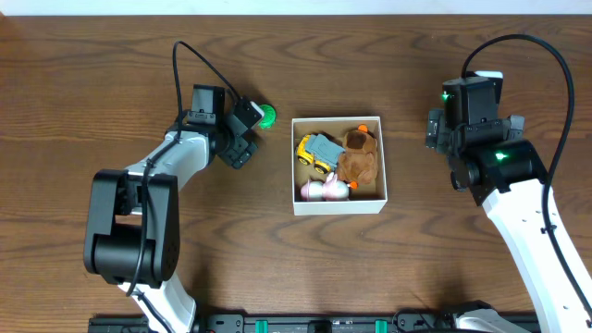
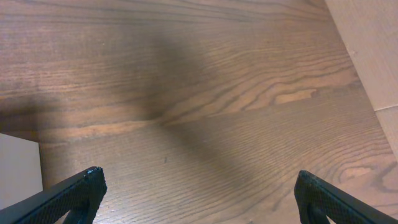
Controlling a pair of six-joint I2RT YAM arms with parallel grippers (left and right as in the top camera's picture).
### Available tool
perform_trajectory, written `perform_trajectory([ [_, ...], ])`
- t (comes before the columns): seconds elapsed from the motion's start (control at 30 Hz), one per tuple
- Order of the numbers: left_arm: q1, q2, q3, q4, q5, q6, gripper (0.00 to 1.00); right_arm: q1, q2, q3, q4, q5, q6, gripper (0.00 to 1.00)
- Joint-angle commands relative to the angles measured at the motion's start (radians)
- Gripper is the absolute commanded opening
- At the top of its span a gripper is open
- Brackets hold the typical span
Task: Pack container
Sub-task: 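Move the left gripper to the rattle drum and grasp its wooden handle, then carry the rattle drum over the box with the left gripper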
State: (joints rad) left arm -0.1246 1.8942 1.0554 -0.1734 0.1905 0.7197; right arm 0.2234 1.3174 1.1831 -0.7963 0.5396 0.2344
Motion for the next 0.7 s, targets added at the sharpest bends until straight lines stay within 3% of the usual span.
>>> perform_trajectory([
  [0.0, 0.006, 0.063, -0.025, -0.028, -0.045, 0.032, 0.66, -0.007, -0.01, 0.006, -0.002, 0.017, 0.013, 0.99],
  [0.07, 0.006, 0.063, -0.025, -0.033, -0.045, 0.032, 0.55, -0.007, -0.01, 0.006, -0.002, 0.018, 0.013, 0.99],
  [0.23, 0.006, 0.062, -0.025, -0.044, -0.098, 0.031, 0.42, -0.007, -0.01, 0.006, -0.002, 0.018, 0.013, 0.99],
  [0.3, 0.006, 0.062, -0.025, -0.047, -0.131, 0.031, 0.32, -0.007, -0.01, 0.006, -0.002, 0.018, 0.013, 0.99],
  [0.4, 0.006, 0.061, -0.025, -0.046, -0.185, 0.032, 0.06, -0.007, -0.01, 0.006, -0.002, 0.018, 0.013, 0.99],
  [0.67, 0.005, 0.029, -0.025, -0.047, -0.225, 0.027, 0.06, -0.007, -0.01, 0.006, -0.002, 0.018, 0.013, 0.99],
])
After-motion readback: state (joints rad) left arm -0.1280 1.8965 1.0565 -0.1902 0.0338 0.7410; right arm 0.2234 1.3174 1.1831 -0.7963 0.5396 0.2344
